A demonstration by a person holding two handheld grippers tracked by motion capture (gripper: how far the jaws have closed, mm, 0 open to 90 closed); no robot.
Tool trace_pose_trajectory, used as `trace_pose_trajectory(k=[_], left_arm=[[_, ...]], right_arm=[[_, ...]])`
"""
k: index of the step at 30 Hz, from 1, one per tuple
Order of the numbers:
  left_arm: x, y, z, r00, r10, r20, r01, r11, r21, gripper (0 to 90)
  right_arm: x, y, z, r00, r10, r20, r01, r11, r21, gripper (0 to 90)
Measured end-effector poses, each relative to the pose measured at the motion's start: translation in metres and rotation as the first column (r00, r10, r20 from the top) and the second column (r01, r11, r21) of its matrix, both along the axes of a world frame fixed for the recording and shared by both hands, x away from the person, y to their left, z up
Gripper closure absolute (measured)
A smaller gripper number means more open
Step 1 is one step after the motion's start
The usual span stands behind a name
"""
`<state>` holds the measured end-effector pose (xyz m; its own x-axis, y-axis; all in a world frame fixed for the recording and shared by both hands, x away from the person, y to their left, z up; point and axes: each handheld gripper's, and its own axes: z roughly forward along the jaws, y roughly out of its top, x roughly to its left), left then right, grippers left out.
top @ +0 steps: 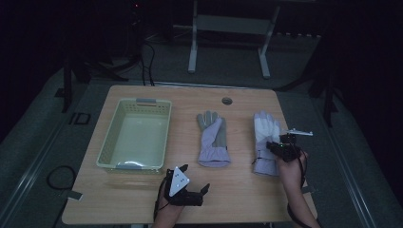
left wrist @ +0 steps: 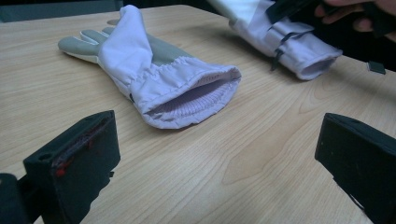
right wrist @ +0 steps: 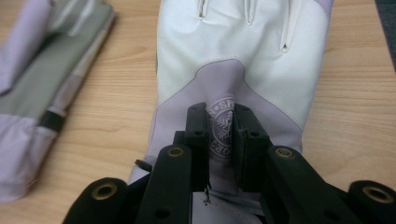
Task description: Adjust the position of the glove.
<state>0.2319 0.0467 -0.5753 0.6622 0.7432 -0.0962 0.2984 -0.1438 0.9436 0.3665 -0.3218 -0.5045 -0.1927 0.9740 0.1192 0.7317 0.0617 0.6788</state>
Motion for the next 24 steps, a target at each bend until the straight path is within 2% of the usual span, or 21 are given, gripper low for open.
trace_pose_trajectory(k=[1,3,5,10,12,13,16,18,20,21,23,24], left_arm=[[0.000,0.000,0.000,1.0000,0.000,0.000,0.000,1.0000,-0.002,0.2],[0.000,0.000,0.000,1.0000,-0.001,-0.001,0.001,1.0000,-0.003,0.2],[0.000,0.000,0.000,1.0000,-0.002,-0.001,0.002,1.0000,-0.002,0.2],[0.000,0.000,0.000,1.0000,0.001,-0.004,-0.001,1.0000,-0.001,0.2],[0.000,0.000,0.000,1.0000,0.002,-0.003,-0.002,1.0000,-0.002,0.2],[0.000,0.000,0.000,1.0000,0.001,-0.001,-0.001,1.0000,-0.003,0.2],[0.000,0.000,0.000,1.0000,-0.001,0.000,0.001,1.0000,0.000,0.2],[0.000,0.000,0.000,1.0000,-0.001,0.000,0.001,1.0000,0.000,0.2],[0.000,0.000,0.000,1.0000,-0.002,0.000,0.002,1.0000,0.001,0.2],[0.000,0.000,0.000,1.0000,-0.004,-0.001,0.004,1.0000,0.002,0.2],[0.000,0.000,0.000,1.0000,-0.005,-0.002,0.005,1.0000,0.002,0.2],[0.000,0.000,0.000,1.0000,-0.005,-0.002,0.005,1.0000,0.002,0.2]], right_arm=[[0.004,0.000,-0.004,0.9998,-0.001,-0.021,0.001,1.000,-0.003,77.3],[0.010,-0.001,-0.011,0.9994,-0.012,-0.032,0.011,1.000,-0.017,76.2],[0.013,-0.003,-0.020,0.9988,-0.015,-0.047,0.015,1.000,-0.004,73.9],[0.014,-0.002,-0.027,0.9990,0.006,-0.044,-0.006,1.000,-0.003,65.4],[0.014,-0.002,-0.026,0.9990,0.011,-0.042,-0.012,1.000,-0.006,63.2],[0.014,-0.004,-0.019,0.9983,0.045,-0.036,-0.045,0.999,-0.001,56.0],[0.012,-0.010,-0.005,0.9961,0.089,-0.002,-0.089,0.996,-0.002,53.1],[0.012,-0.016,0.003,0.9919,0.126,0.018,-0.126,0.992,0.006,52.8],[0.014,-0.022,0.008,0.9831,0.183,0.007,-0.183,0.983,-0.002,50.8],[0.016,-0.025,0.009,0.9778,0.210,0.003,-0.210,0.978,-0.021,49.8],[0.018,-0.029,0.008,0.9714,0.237,-0.015,-0.237,0.971,-0.030,48.8],[0.018,-0.029,0.008,0.9714,0.237,-0.015,-0.237,0.971,-0.030,48.8]])
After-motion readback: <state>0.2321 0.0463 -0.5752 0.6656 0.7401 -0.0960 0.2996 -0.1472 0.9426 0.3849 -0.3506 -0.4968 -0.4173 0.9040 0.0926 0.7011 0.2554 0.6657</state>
